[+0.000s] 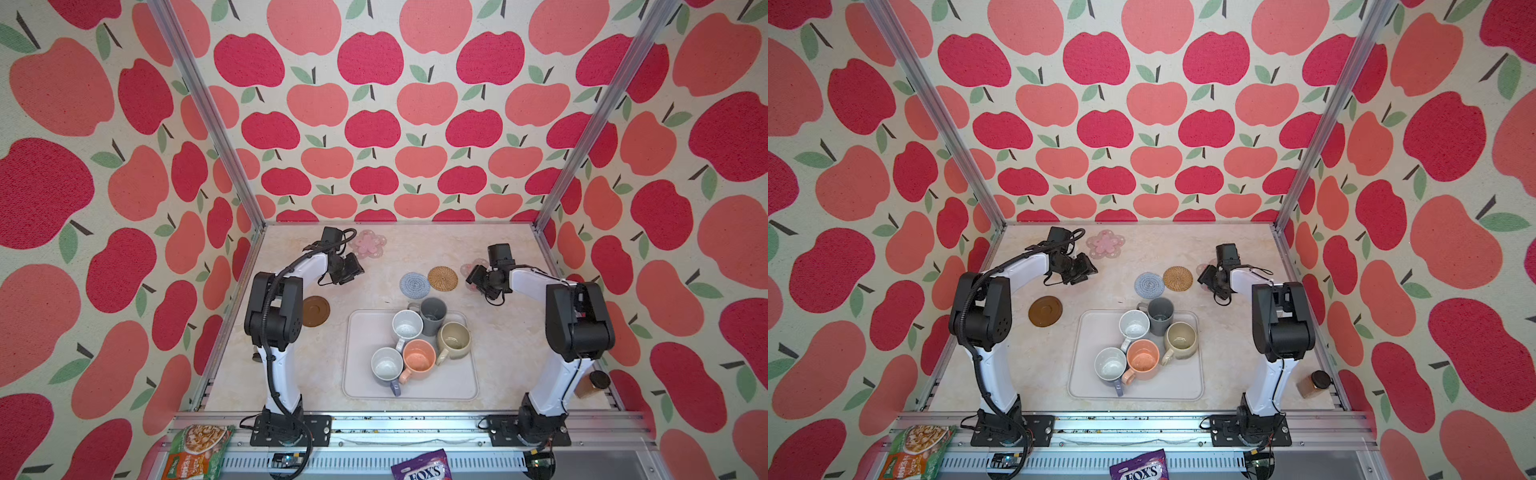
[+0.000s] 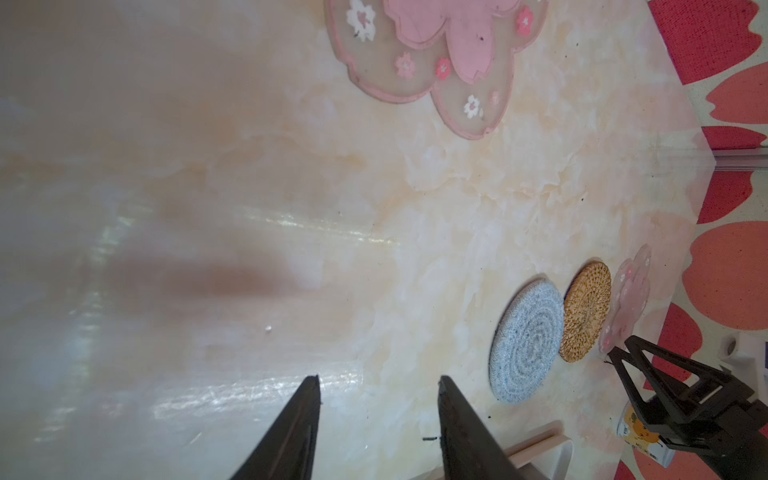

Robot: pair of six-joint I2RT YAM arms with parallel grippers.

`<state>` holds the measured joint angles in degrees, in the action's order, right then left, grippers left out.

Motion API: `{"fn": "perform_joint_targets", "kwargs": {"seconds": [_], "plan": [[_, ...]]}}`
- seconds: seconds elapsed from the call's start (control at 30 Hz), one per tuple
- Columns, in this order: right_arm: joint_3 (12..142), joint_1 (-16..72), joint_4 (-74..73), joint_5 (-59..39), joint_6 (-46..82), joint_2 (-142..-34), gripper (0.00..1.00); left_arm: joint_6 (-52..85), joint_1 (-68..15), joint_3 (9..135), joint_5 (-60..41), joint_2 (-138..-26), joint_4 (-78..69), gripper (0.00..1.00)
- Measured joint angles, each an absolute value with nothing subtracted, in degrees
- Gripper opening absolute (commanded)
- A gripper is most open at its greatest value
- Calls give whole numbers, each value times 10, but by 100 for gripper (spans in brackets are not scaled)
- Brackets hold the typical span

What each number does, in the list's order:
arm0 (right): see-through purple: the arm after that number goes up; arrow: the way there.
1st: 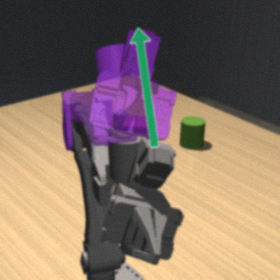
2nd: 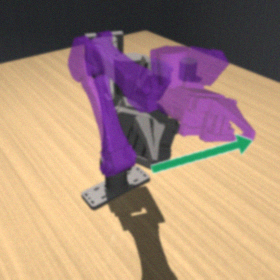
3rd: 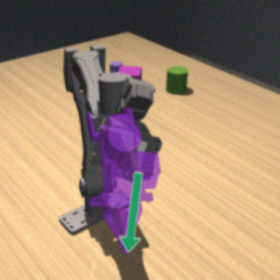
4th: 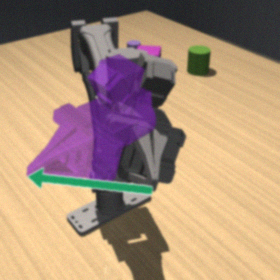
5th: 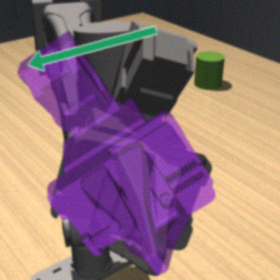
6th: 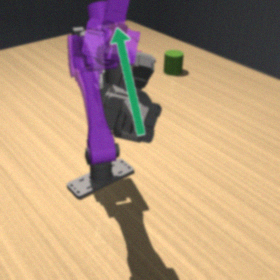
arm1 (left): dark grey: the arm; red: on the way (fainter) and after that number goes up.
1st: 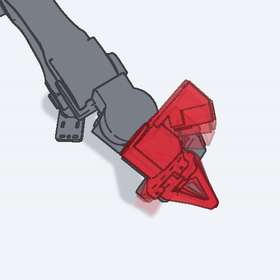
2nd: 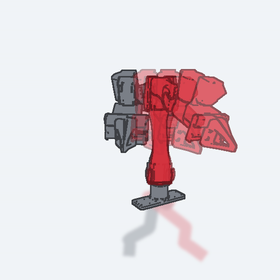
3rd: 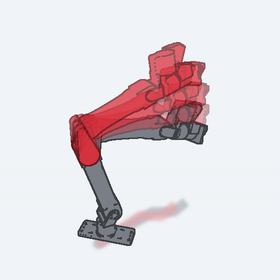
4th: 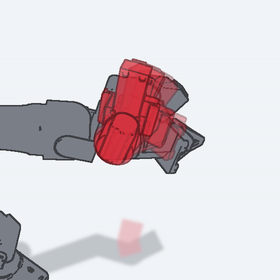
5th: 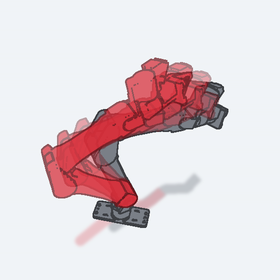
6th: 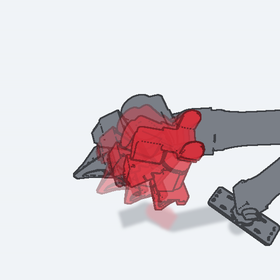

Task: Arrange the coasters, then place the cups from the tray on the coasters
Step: 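Lower the right gripper onto the pink flower coaster beside the tray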

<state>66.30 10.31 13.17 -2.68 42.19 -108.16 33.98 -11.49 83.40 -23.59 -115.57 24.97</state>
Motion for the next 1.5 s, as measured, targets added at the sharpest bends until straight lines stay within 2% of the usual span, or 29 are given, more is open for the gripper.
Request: {"fn": "perform_joint_targets", "kwargs": {"seconds": [0.43,0.8,1.07,1.5], "plan": [[744,100,145,-42,403,-1140,68,340,-115,882,-244,-1191,255,48],[748,97,187,-41,382,-1122,68,340,-115,899,-249,-1206,264,48],[748,55,196,-26,373,-1073,68,340,-115,903,-249,-1206,265,48],[750,-15,189,-24,363,-1090,68,336,-107,903,-249,-1206,272,48]]}}
